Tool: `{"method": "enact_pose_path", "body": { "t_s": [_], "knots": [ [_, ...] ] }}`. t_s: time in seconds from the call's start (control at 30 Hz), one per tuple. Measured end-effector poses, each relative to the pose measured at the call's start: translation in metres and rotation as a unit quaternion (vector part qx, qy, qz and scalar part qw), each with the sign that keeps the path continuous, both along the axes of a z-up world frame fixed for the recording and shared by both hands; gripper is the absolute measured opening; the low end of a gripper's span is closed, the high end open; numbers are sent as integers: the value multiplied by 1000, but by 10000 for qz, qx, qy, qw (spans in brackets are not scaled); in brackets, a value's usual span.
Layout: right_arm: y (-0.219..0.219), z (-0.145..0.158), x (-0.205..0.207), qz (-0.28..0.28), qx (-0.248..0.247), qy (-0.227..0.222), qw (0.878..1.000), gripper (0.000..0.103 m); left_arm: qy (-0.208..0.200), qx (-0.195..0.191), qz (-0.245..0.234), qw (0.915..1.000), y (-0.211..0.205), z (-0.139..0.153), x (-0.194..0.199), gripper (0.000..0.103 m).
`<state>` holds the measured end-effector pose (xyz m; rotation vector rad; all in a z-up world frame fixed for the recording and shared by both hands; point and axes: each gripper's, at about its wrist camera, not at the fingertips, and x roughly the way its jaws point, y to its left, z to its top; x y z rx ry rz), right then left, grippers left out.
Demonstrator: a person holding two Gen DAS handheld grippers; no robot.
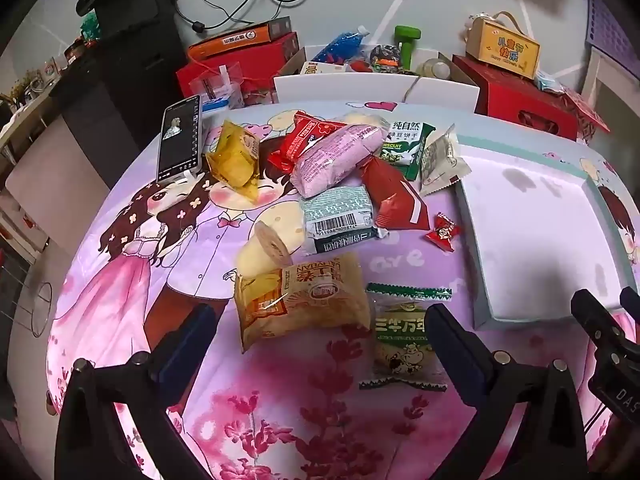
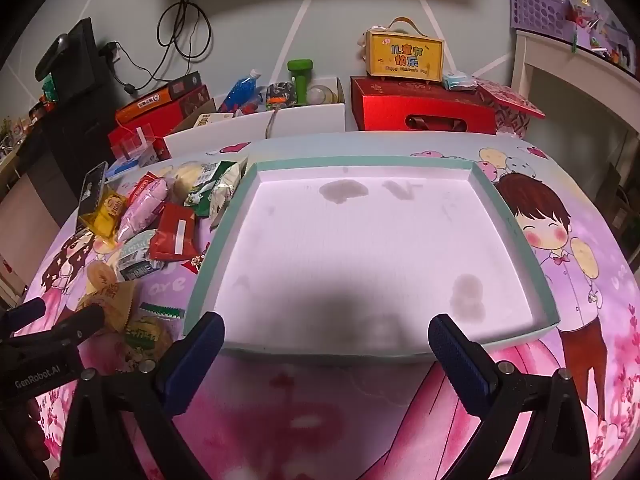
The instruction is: Organize snacks
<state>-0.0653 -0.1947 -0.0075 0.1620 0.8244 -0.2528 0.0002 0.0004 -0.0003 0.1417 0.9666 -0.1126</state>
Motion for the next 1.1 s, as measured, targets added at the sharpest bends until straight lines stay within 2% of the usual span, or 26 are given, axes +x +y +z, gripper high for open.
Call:
{"method": "enact_pose_path", "body": {
  "t_s": [0.3,1.1],
  "knots": [
    [0,-1,0,-8,-22,24,10000,103,-52,150,-45,9999,0,-5,-3,103],
    [0,-4,2,-17,5,53,10000,103,104,191,30,9998,-1,-7,1,103]
  ]
}}
